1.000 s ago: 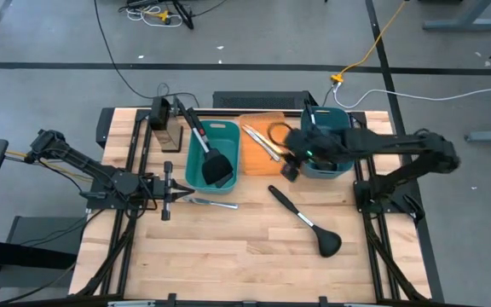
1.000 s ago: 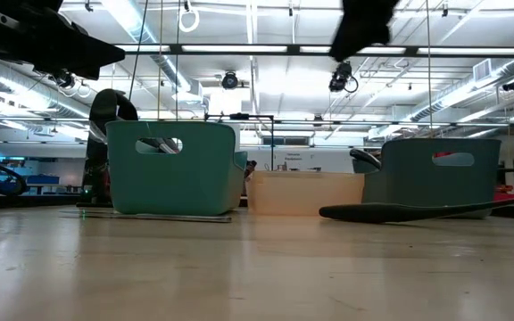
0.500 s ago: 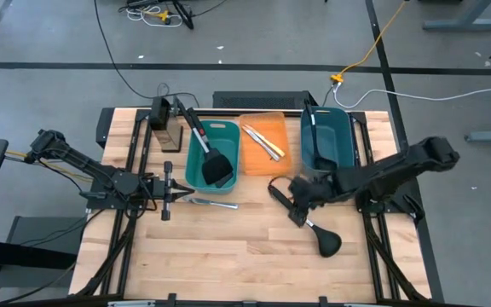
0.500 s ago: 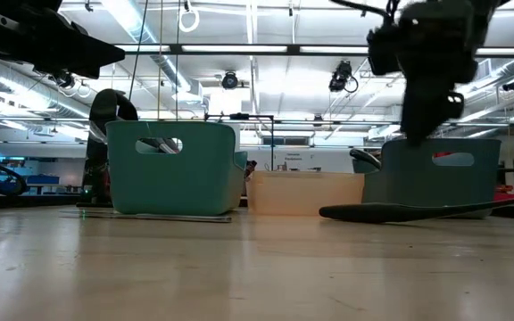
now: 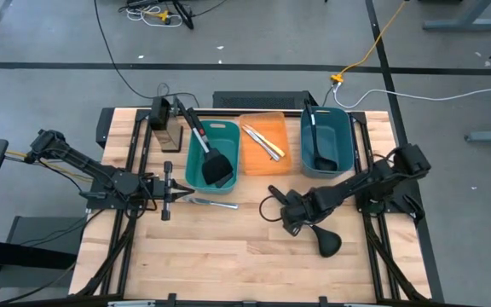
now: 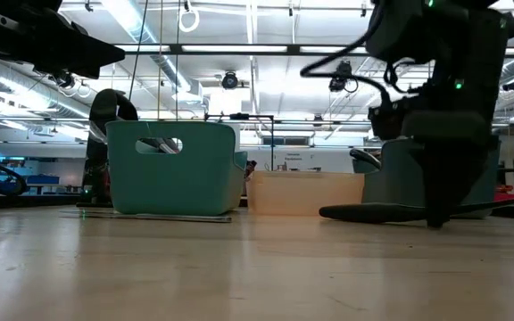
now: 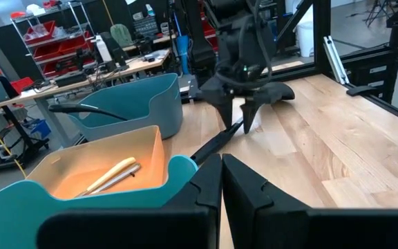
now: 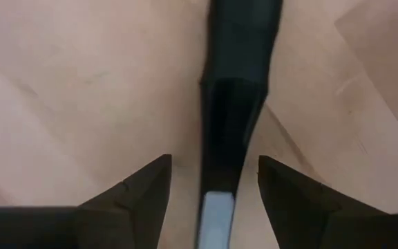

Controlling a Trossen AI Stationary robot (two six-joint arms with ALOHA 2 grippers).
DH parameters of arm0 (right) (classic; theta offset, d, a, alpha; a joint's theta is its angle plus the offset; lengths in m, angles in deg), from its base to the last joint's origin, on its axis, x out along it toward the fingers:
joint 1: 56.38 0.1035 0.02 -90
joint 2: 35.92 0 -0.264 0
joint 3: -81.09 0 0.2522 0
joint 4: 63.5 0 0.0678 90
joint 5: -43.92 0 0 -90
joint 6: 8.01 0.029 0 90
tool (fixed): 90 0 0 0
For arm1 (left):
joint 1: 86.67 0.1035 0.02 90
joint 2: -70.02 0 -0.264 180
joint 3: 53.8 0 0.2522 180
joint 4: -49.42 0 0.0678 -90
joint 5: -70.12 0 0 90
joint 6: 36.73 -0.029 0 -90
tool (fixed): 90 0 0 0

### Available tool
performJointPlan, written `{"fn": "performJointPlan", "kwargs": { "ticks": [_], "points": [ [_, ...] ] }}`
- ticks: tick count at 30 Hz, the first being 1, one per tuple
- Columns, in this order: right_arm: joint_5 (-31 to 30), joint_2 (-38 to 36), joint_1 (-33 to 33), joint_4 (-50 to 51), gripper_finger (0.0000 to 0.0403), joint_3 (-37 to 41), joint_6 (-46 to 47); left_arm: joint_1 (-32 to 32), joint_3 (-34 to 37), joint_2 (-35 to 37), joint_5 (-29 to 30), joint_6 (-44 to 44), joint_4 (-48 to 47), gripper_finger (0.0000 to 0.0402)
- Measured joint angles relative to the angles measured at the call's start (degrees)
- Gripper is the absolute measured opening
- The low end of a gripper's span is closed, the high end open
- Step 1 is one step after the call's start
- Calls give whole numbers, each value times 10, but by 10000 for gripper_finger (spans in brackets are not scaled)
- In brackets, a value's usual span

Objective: Pick & Place Kitchen Items
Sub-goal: Put the black serving spoon into the green bin

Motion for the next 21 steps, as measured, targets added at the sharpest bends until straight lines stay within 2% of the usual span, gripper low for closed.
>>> {"fn": "performJointPlan", "kwargs": {
  "ticks": [4,7,10,14,21],
  "points": [
    [-15,15,-2,-3,218,-2,-4,0,0,0,0,0,0,16],
    [-10,17,-2,-4,202,-3,-4,0,0,0,0,0,0,16],
    [-8,18,-2,-7,158,-3,-4,0,0,0,0,0,0,16],
    [1,18,-2,-13,72,-3,-15,0,0,0,0,0,0,16],
    [-1,-18,-3,-48,71,2,-82,0,0,0,0,0,0,16]
  ]
}}
